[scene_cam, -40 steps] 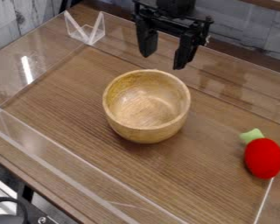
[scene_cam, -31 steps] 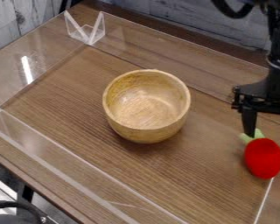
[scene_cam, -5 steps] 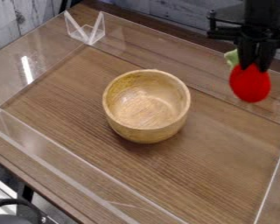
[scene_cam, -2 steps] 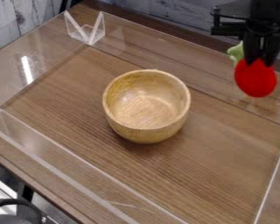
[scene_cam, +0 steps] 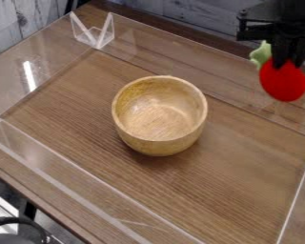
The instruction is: Move the red fruit to the left side of the table
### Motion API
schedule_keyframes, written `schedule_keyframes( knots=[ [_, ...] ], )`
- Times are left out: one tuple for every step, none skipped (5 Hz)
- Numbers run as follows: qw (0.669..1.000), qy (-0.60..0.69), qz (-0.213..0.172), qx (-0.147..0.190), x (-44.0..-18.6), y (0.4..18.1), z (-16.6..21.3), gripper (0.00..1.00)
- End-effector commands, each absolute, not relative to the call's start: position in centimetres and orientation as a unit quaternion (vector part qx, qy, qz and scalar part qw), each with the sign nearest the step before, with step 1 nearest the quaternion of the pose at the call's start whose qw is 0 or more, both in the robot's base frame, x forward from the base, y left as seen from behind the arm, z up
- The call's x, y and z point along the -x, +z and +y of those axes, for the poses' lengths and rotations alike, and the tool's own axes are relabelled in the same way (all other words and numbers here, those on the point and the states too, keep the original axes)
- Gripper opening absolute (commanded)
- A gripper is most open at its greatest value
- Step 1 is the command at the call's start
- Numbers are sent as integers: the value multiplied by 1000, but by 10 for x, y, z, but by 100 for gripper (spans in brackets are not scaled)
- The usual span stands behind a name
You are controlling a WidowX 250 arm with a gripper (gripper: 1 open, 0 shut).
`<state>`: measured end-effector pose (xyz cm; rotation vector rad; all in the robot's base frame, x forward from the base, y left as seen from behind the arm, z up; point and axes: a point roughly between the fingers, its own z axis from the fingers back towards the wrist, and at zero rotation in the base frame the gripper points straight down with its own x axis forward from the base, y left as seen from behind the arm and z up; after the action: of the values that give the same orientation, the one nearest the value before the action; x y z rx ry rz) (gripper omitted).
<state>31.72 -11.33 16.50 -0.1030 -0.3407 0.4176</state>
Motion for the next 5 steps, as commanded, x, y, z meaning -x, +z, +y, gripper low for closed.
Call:
schedule_keyframes(
  knots=[
    [951,219,-203,75,-316,197,-104,0],
    [945,231,-216,86,-313,213,-79,0],
    [940,248,-220,80,-305,218,-37,0],
    [942,247,-218,71,-301,216,8,0],
    [944,245,-211,61,-296,209,43,0]
  ],
)
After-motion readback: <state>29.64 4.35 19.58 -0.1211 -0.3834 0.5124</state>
